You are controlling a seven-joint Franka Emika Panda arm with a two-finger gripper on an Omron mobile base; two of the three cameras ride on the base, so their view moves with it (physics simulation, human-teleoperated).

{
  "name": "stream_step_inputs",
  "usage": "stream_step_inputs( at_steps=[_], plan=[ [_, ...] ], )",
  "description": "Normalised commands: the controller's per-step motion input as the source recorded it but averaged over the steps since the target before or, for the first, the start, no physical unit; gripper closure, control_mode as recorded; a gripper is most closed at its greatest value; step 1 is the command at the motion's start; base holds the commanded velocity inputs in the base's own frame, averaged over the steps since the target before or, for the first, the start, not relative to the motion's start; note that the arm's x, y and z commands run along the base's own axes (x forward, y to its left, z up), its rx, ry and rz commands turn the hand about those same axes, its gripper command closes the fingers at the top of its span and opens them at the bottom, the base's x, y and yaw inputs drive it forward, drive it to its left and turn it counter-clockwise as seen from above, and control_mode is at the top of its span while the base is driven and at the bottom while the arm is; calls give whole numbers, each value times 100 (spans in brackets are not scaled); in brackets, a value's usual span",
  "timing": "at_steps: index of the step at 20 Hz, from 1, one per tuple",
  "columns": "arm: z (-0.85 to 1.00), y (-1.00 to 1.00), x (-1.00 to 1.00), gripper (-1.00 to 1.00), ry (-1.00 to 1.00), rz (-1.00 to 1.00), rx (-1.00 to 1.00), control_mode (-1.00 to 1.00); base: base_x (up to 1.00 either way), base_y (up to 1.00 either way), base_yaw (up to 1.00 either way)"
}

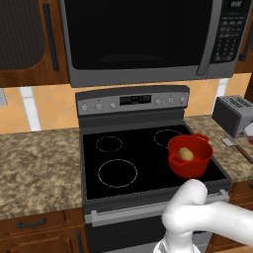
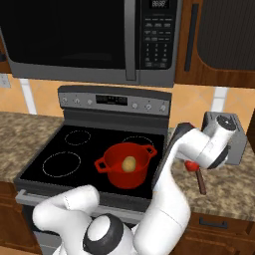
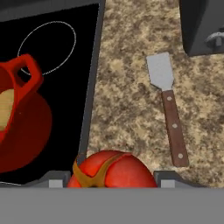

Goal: Put the tomato and potato in the pot. Retrieve the spatula and lightly stir the vegetables in the pot.

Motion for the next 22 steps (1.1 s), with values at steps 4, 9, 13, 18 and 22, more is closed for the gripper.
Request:
stream_step_inputs(
  at_steps=[4, 9, 13, 18, 22],
  plan=[
    [49, 100, -42, 100, 0, 11, -17, -100, 0, 0, 0],
    [29, 100, 0, 100, 0, 9, -14, -100, 0, 0, 0],
    [21, 100, 1, 100, 0, 8, -5, -100, 0, 0, 0],
    [-19, 95, 22, 100, 0, 0, -3, -100, 0, 0, 0],
    [-14, 29, 43, 100, 0, 0, -1, -100, 0, 0, 0]
  ],
)
